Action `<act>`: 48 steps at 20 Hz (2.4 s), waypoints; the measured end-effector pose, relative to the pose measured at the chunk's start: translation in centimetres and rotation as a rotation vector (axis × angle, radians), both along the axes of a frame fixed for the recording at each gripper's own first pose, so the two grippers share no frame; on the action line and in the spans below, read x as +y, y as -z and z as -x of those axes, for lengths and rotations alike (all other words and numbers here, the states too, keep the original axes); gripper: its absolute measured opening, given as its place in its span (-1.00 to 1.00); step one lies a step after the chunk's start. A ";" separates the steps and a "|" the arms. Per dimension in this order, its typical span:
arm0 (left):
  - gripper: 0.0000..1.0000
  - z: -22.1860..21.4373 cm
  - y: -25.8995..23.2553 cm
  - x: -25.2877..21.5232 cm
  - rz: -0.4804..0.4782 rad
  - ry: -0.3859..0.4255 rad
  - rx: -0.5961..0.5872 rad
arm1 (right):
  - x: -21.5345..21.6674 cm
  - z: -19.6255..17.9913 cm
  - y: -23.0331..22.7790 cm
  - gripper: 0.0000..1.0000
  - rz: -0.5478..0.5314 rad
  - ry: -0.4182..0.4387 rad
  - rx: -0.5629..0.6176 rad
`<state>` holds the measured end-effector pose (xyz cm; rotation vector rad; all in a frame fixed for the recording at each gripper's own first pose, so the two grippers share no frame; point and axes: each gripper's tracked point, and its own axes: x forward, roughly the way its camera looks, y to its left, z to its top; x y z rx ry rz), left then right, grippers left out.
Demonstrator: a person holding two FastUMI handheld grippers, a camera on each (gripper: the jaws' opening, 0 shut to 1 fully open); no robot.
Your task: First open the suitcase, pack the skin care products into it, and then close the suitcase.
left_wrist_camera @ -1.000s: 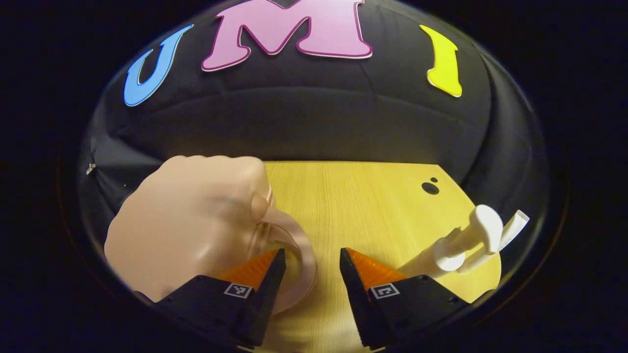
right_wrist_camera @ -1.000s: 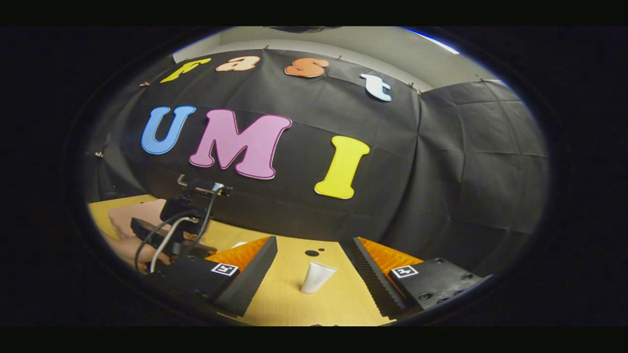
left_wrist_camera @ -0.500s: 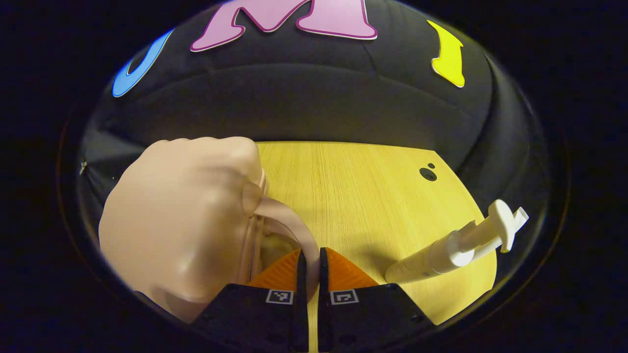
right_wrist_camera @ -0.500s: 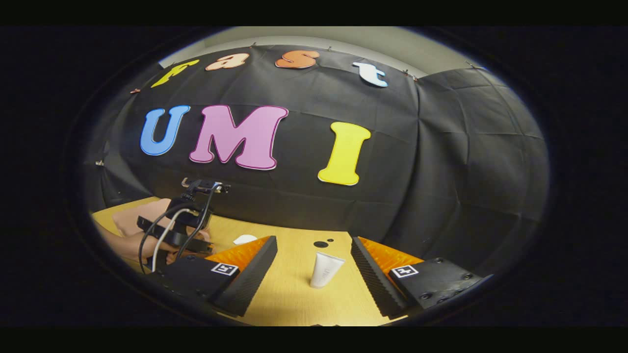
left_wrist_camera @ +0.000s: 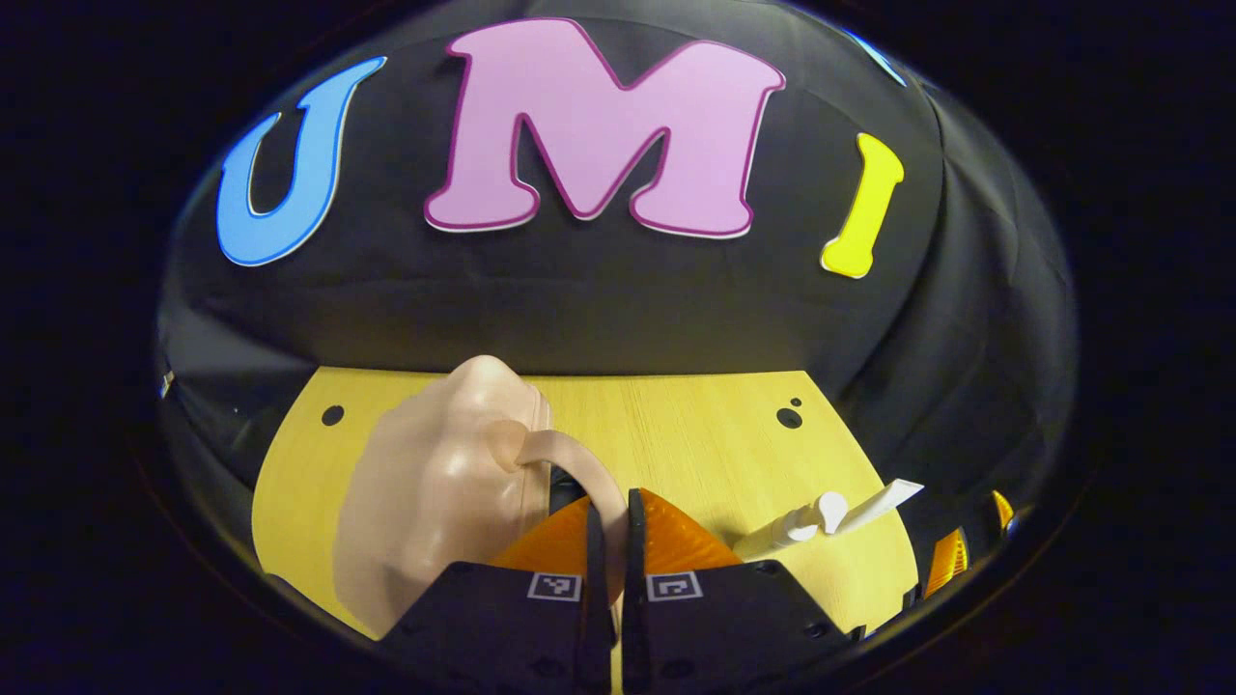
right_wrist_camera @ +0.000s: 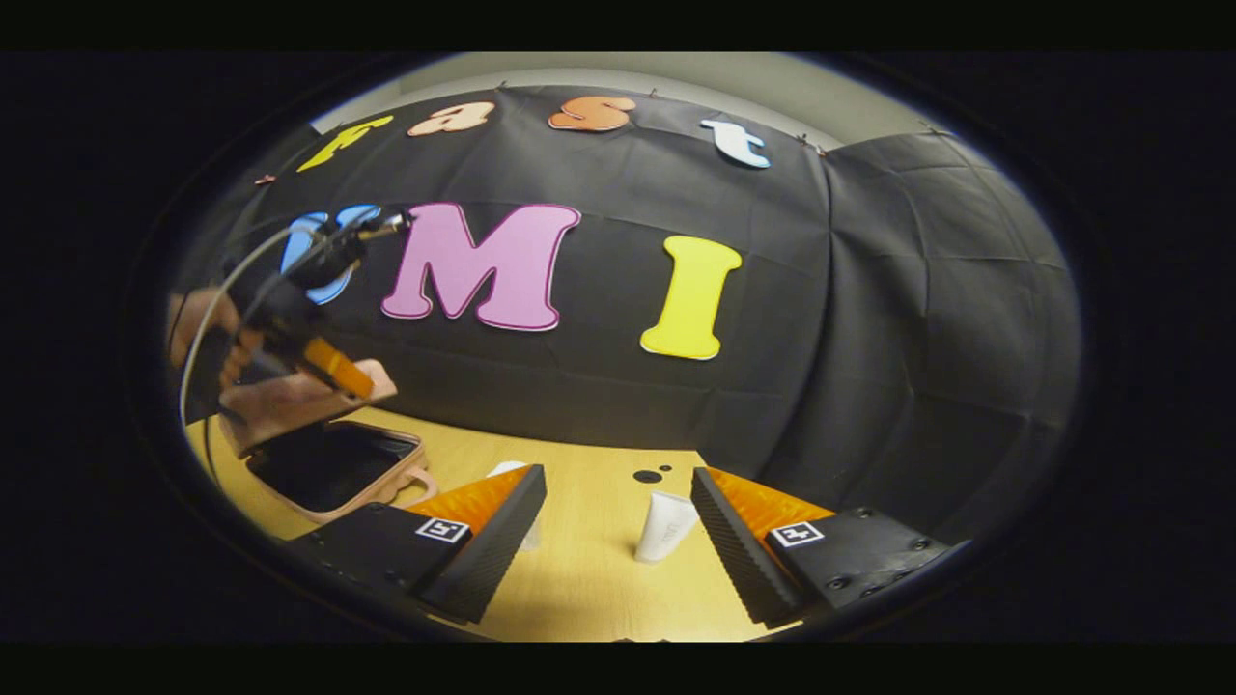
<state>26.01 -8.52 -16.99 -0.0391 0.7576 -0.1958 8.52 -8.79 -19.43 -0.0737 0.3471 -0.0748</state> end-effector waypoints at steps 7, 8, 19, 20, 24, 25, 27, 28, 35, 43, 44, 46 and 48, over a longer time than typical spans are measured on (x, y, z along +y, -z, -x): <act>-0.80 -0.7 -5.4 19.7 -0.124 -0.035 -0.044 | 3.3 1.0 -0.2 0.93 -0.019 -0.013 0.039; -0.80 -1.0 -5.3 22.2 -0.110 -0.043 -0.059 | 3.8 1.2 0.0 0.94 -0.034 -0.010 0.052; -0.80 -1.0 13.8 48.8 -0.235 -0.336 0.065 | 11.9 3.6 4.3 0.94 -0.110 0.019 0.189; -0.80 -0.3 15.8 49.4 -0.251 -0.328 0.073 | 12.5 3.6 4.8 0.93 -0.105 0.001 0.200; -0.76 0.3 18.3 50.5 -0.316 -0.344 0.046 | 13.6 3.4 5.3 0.94 -0.085 -0.040 0.203; -0.72 0.7 18.0 51.8 -0.375 -0.392 0.048 | 13.5 3.3 5.5 0.87 -0.087 -0.041 0.204; -0.12 1.1 16.7 53.2 -0.410 -0.436 0.021 | 13.2 3.1 5.3 0.94 -0.091 -0.037 0.200; 0.41 1.7 15.6 53.1 -0.415 -0.442 -0.002 | 12.8 3.1 5.2 0.94 -0.092 -0.036 0.197; 0.95 6.7 5.2 41.0 -0.426 -0.365 -0.281 | 8.3 2.7 4.1 0.93 -0.103 0.000 0.179; 0.94 7.6 6.9 8.7 -0.110 0.065 -0.359 | 4.3 2.0 4.1 0.93 -0.109 0.004 0.162; 0.95 8.1 7.7 4.8 -0.079 0.116 -0.354 | 3.8 2.1 4.2 0.94 -0.111 0.006 0.161; 0.95 9.4 9.2 -0.5 -0.038 0.193 -0.349 | 2.8 2.4 4.7 0.94 -0.125 0.013 0.163; 0.96 9.3 10.6 -6.2 -0.005 0.265 -0.340 | 1.7 3.0 5.5 0.94 -0.136 0.020 0.179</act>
